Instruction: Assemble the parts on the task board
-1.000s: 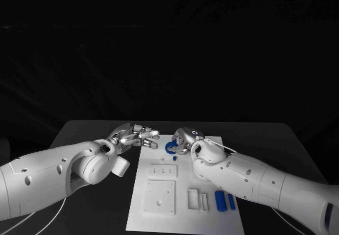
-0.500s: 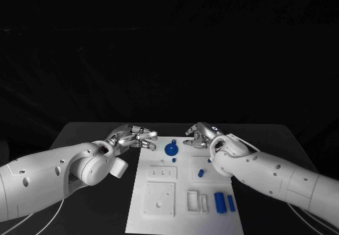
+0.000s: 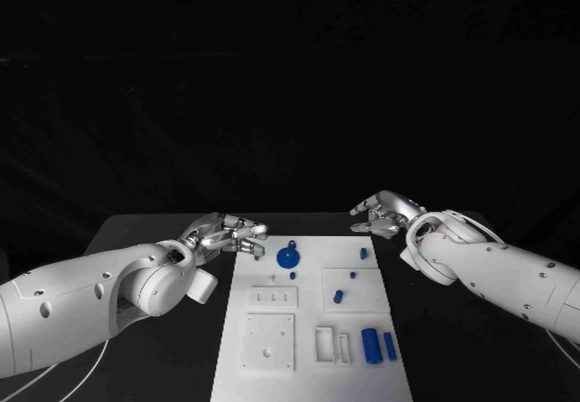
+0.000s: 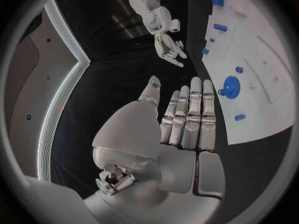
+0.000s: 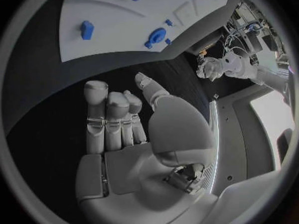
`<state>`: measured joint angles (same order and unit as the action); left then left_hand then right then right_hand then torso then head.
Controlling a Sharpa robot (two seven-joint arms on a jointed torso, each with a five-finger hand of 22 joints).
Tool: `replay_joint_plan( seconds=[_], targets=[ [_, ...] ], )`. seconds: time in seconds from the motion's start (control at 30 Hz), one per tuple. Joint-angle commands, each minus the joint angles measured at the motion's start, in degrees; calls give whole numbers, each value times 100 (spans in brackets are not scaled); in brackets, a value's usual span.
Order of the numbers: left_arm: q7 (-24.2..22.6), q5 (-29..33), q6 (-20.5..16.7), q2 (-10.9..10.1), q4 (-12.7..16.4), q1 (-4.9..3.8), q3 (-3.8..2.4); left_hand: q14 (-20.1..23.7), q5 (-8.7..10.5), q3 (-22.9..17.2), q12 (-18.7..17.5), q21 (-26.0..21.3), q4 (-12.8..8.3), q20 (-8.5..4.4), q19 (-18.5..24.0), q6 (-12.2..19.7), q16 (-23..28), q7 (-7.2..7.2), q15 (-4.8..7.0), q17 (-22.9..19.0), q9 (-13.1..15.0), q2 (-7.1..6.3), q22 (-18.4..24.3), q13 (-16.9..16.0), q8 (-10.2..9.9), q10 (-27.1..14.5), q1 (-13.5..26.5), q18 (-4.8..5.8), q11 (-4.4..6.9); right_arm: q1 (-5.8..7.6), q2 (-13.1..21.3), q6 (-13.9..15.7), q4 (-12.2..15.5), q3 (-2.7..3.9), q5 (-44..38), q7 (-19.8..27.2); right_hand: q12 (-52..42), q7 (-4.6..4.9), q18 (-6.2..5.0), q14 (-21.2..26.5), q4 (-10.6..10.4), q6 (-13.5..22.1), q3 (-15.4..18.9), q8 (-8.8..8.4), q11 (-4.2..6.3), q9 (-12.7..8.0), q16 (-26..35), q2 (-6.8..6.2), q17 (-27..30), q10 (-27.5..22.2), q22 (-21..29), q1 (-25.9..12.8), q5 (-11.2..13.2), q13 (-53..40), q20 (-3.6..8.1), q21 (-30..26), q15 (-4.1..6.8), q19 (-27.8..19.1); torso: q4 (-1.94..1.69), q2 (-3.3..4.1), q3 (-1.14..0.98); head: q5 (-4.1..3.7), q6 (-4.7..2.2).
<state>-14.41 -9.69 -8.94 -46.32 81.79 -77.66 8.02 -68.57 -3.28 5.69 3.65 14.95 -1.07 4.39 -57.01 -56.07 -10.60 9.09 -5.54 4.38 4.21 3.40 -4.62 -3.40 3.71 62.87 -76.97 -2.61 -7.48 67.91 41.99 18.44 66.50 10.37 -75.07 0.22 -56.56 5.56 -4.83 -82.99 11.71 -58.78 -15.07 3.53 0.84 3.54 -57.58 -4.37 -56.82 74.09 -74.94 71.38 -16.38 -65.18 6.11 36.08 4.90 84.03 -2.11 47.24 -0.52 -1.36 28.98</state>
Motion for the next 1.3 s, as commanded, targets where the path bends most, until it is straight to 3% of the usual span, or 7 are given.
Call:
replay_joint_plan(
  seconds=[0.03, 0.3, 0.4, 0.57, 0.73, 0.9, 1.3],
  targets=[
    [-35, -8, 119, 29, -13, 21, -3, 33, 6, -3, -11, -29, -22, 30, -6, 13, 29, -17, -4, -5, 4, 29, 4, -9, -7, 46, 23, 12, -6, 5, 41, -700, -190, 3, 492, 620, 10, -30, 73, 9, 187, -15, 114, 0, 34, 1, -19, 70, -17, -33, -247, 29, 15, 6, 15, -24, 18, 236, 28, -15, -32, -11, -13],
    [-35, -9, 168, 56, -71, 60, -4, 47, 7, 3, -12, -36, -21, 31, 5, 12, 44, -21, -3, -9, 4, 41, 7, -9, -7, 134, 25, 16, 14, -94, -15, -956, -674, 4, 614, 854, 29, -83, 106, 17, 409, -50, 162, -1, 83, 2, 20, 139, -6, -40, -318, 36, -64, 9, 32, -75, 39, 236, 22, -16, -72, -42, -1],
    [-30, -9, 175, 62, -85, 71, -4, 47, 8, 3, -11, -37, -23, 31, 5, 17, 48, -21, -3, -9, 3, 45, 7, -9, -8, 146, 21, 17, 18, -171, -53, -1022, -820, 4, 622, 901, 60, -74, 111, 26, 458, -32, 43, -1, 85, 2, 37, 101, 2, -67, -333, 94, -458, 22, 44, -99, 47, 231, 8, -9, -69, -7, -11],
    [-25, -9, 187, 64, -100, 92, -4, 41, 7, 5, -11, -35, -23, 28, 1, 22, 48, -22, 1, -8, 3, 51, 6, -9, -7, 185, 20, 18, 28, -292, -123, -1040, -1030, 4, 564, 934, 71, -60, 113, 26, 447, 23, -151, -2, 80, 1, 46, 6, -2, -63, -375, 58, -535, 24, 49, -125, 47, 233, -10, 0, -94, -11, 3],
    [-1, -9, 194, 57, -111, 109, -4, 38, 5, 5, -15, -33, -28, 26, -4, 29, 54, -18, -1, -8, 3, 63, 5, -7, -6, 145, 8, 19, 17, -408, -147, -911, -1128, 4, 328, 914, 125, 20, 78, 30, 421, 742, -2, -19, 43, -21, 56, -39, -6, -83, -369, 67, -642, 62, 26, -180, 23, 249, -6, 2, -93, -11, 7],
    [13, -9, 223, 49, -116, 118, -4, 36, 4, 8, -15, -32, -28, 28, -6, 41, 55, -13, -2, -8, 2, 61, 5, -8, -8, 114, 10, 16, 8, -491, -188, -852, -1195, 4, 269, 915, 155, 53, 47, 31, 412, 904, 121, -29, 20, -28, 73, -26, -4, -110, -370, 111, -617, 84, -1, -226, -1, 253, 12, -4, -97, -14, 32],
    [35, -13, 298, 48, -116, 132, -4, 36, 8, 11, -14, -34, -29, 30, -5, 48, 56, -12, -4, -8, 3, 59, 5, -8, -6, 103, 11, 13, 6, -535, -301, -666, -1336, 5, 350, 852, 157, 87, 7, 20, 275, 1174, 433, -39, -2, -38, 65, 62, -28, -128, -366, 120, -427, 97, -24, -270, -22, 271, -5, 4, -88, -35, 28]
  ],
)
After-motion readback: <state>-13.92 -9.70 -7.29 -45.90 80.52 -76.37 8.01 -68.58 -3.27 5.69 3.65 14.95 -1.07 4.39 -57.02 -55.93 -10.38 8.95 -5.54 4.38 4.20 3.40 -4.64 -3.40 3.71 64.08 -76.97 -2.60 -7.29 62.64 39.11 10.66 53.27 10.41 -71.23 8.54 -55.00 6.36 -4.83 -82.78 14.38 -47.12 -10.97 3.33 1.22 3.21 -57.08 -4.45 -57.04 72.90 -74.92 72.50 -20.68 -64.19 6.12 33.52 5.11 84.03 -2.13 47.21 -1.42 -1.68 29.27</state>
